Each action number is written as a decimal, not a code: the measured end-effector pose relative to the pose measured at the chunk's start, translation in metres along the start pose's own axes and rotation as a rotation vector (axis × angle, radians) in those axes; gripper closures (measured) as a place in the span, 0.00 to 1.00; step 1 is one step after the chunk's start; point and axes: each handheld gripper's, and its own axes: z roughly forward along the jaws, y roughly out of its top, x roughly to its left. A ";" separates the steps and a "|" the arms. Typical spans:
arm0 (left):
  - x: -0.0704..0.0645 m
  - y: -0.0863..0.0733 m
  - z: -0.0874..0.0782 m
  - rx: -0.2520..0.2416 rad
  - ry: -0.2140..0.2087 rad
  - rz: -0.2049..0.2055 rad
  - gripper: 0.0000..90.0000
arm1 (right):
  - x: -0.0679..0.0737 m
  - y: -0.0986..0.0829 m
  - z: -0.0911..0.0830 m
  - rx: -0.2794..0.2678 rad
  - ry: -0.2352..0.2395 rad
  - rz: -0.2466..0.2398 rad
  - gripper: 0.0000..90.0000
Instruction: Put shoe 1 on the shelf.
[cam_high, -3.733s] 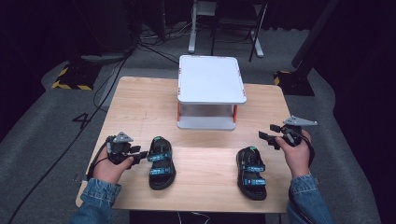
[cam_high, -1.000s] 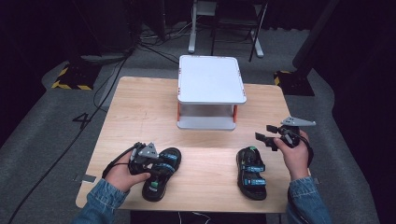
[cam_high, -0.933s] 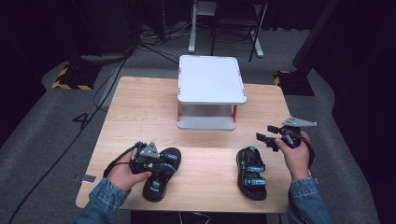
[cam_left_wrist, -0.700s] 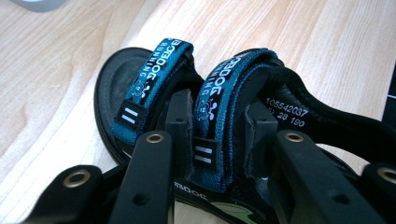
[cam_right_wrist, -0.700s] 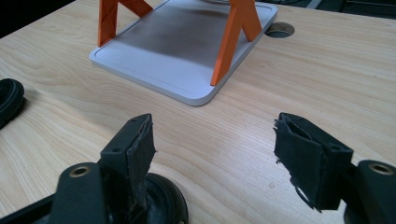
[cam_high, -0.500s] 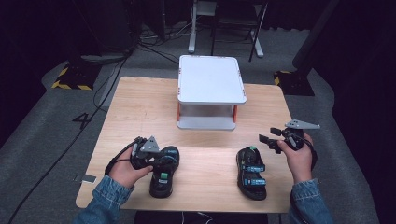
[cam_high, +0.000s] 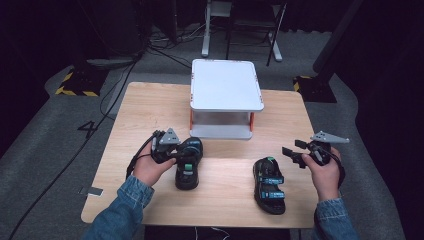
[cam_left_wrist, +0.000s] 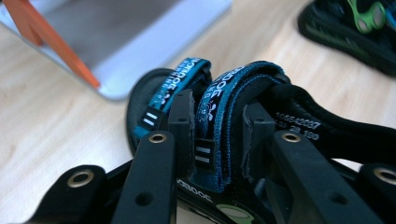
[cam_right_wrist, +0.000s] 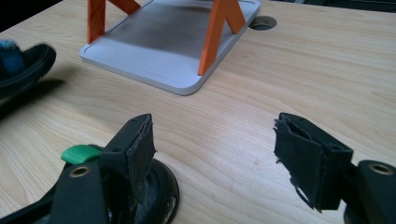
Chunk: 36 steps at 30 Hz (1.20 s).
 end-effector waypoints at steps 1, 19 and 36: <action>0.001 0.003 0.003 -0.008 0.014 0.006 0.79 | 0.000 -0.001 0.000 -0.004 -0.002 0.000 0.32; 0.034 0.042 0.069 -0.058 0.119 0.099 0.79 | 0.000 -0.032 -0.008 0.066 -0.042 0.029 0.32; 0.025 0.034 0.059 -0.086 0.133 0.071 0.31 | 0.000 -0.028 -0.011 0.045 -0.044 0.021 0.32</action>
